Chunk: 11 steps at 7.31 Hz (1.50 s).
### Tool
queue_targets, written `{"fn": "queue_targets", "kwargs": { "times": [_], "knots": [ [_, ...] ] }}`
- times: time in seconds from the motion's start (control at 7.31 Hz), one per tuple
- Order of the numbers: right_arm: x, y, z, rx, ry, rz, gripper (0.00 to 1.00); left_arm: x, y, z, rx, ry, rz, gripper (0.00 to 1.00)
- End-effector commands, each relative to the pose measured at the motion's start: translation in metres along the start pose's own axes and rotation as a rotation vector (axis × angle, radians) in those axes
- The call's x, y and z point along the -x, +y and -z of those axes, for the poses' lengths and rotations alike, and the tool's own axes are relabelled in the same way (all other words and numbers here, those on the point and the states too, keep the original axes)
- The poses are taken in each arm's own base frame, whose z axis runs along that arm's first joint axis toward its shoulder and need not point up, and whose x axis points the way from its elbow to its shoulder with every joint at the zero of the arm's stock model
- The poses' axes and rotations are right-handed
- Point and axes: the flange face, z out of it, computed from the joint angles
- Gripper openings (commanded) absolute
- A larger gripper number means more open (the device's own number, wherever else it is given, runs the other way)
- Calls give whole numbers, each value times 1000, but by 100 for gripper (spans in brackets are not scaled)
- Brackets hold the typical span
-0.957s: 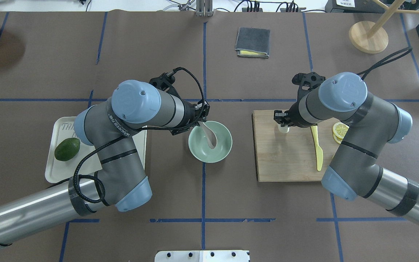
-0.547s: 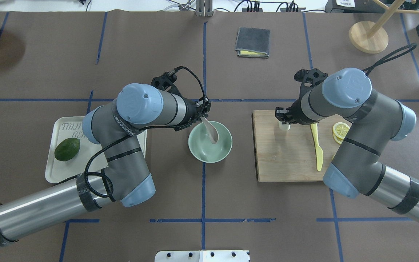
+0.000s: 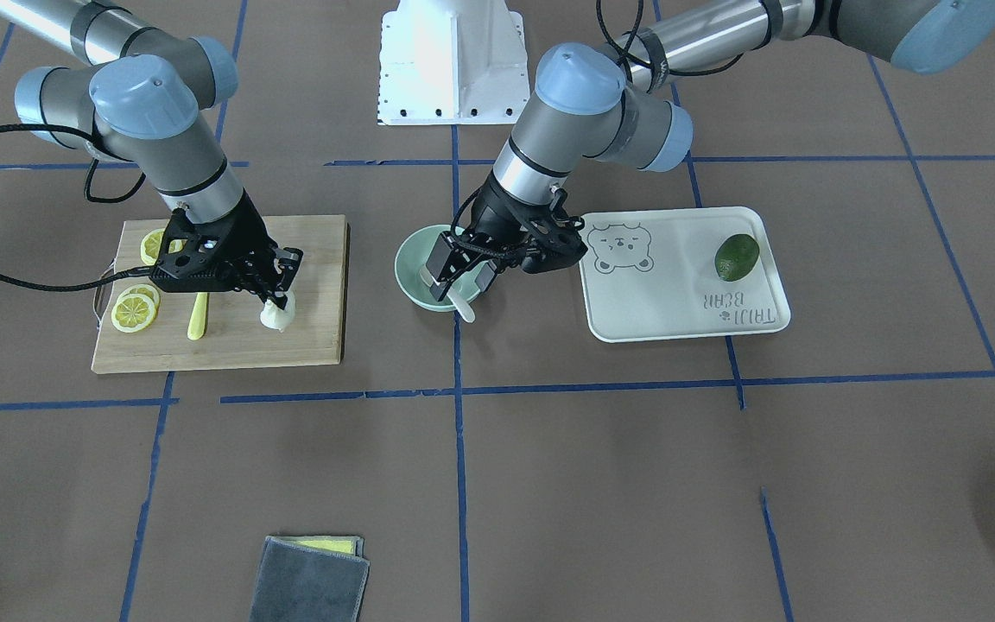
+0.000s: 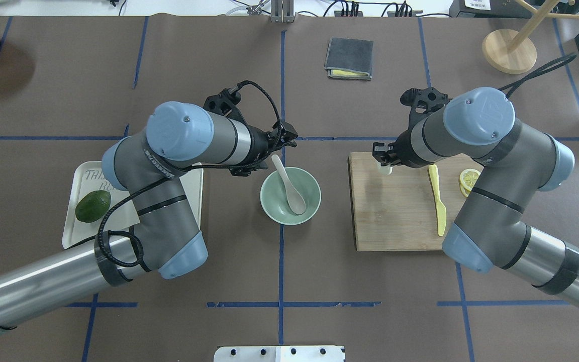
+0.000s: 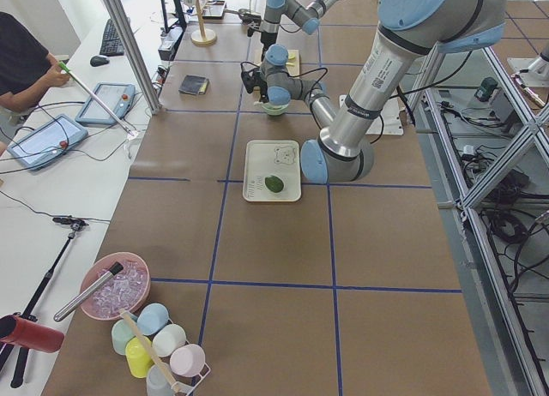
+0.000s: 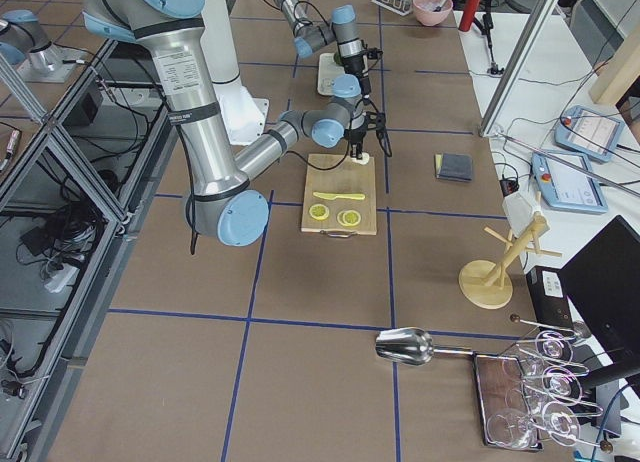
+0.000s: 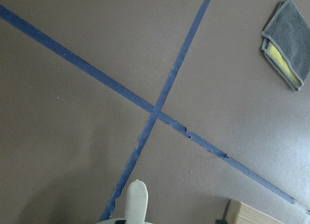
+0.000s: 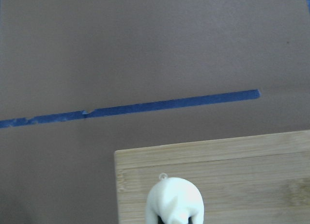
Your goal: Put spoon and bun in bowl
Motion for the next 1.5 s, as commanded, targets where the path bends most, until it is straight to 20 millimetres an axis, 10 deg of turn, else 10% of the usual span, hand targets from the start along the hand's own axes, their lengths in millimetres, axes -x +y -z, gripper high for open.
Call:
{"fn": "queue_targets", "kwargs": {
  "times": [0.0, 0.41, 0.82, 0.96, 1.09, 1.37],
  "knots": [
    [54, -3, 20, -19, -80, 19, 0, 26, -35, 62, 18, -21, -95, 100],
    [132, 50, 7, -23, -130, 99, 0, 22, -92, 136, -94, -236, -335, 100],
    [170, 82, -27, -41, -100, 131, 0, 68, -171, 193, -197, -311, -416, 100],
    [172, 87, -25, -32, -108, 118, 30, 78, -186, 202, -208, -332, -457, 100],
    [173, 89, -25, -29, -110, 102, 99, 85, -189, 201, -200, -349, -492, 100],
    [174, 89, -23, -29, -115, 93, 100, 103, -211, 214, -201, -401, -558, 100]
  ]
}}
